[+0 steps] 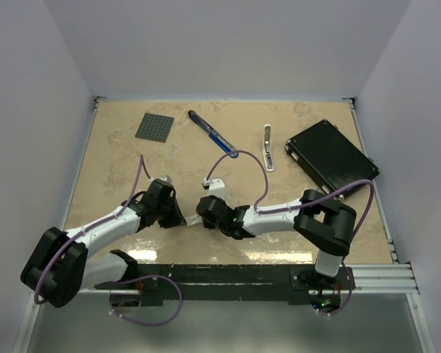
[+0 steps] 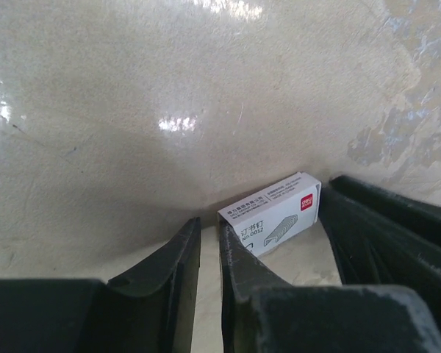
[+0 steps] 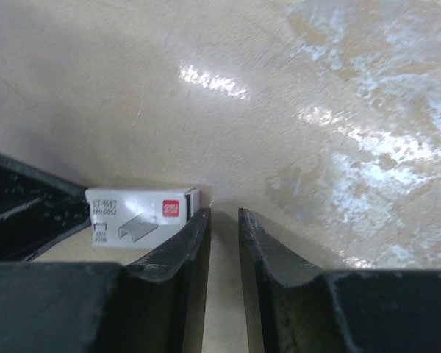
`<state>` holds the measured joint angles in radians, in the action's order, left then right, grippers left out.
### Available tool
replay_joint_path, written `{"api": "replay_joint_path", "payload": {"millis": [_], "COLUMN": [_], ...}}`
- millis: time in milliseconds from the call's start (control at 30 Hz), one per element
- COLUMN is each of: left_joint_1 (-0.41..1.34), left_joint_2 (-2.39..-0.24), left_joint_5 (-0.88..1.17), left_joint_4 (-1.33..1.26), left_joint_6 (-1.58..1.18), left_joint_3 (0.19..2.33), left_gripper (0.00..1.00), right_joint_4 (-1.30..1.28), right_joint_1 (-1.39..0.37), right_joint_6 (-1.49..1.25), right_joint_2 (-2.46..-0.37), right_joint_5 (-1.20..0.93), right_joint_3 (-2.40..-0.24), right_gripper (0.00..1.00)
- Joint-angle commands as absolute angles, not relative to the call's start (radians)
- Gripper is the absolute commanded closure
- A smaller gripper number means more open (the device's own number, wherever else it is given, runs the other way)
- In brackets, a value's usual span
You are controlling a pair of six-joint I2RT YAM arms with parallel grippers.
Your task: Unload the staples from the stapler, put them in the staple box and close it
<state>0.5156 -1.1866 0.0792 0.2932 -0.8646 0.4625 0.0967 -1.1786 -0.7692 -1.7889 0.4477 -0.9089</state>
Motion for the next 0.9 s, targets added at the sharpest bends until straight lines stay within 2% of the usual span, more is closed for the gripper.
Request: {"api": "replay_joint_path", "payload": {"millis": [0,100,300,400,467,500,533,567,600,733,767,867], "left_joint_1": [0.534,0.534,0.525,0.46,0.35,0.312,0.251,0.227,0.21,0.189,0.189,0.189], "left_joint_2": [-1.141,-1.098,-1.051,-1.063,-1.066,-1.06,-1.054,-1.04,-1.035,-1.038,-1.04,-1.034], "left_joint_5": [0.008,-0.078,-0.179,-0.242,-0.253,-0.259,-0.267,-0.282,-0.322,-0.432,-0.469,-0.505], "left_joint_4": [0.4,0.492,0.599,0.681,0.716,0.736,0.741,0.744,0.749,0.755,0.749,0.721], "left_joint_6": [-0.907,-0.926,-0.92,-0.833,-0.743,-0.714,-0.666,-0.649,-0.634,-0.563,-0.558,-0.548], "left_joint_3": [0.486,0.541,0.679,0.805,0.869,0.929,0.954,0.975,1.009,1.02,0.994,0.915], "left_gripper": [0.75,0.69,0.65,0.64,0.61,0.55,0.51,0.46,0.36,0.19,0.03,0.0], "right_joint_4": [0.028,0.003,-0.005,-0.005,0.023,0.023,0.023,0.015,0.012,-0.021,-0.038,-0.09], "right_joint_1": [-1.152,-1.152,-1.154,-1.158,-1.166,-1.17,-1.173,-1.177,-1.186,-1.213,-1.221,-1.256], "right_joint_6": [-0.747,-0.744,-0.703,-0.686,-0.681,-0.681,-0.683,-0.683,-0.683,-0.672,-0.669,-0.67], "right_joint_2": [-1.757,-1.7,-1.632,-1.634,-1.643,-1.646,-1.651,-1.661,-1.666,-1.716,-1.742,-1.795], "right_joint_5": [0.523,0.54,0.488,0.434,0.417,0.41,0.408,0.411,0.416,0.44,0.443,0.465], "right_joint_3": [-0.948,-0.931,-0.93,-0.953,-0.966,-0.971,-0.983,-0.989,-0.994,-1.046,-1.058,-1.109], "right_gripper": [0.65,0.45,0.36,0.25,0.18,0.15,0.04,0.02,0.01,0.01,0.01,0.01]}}
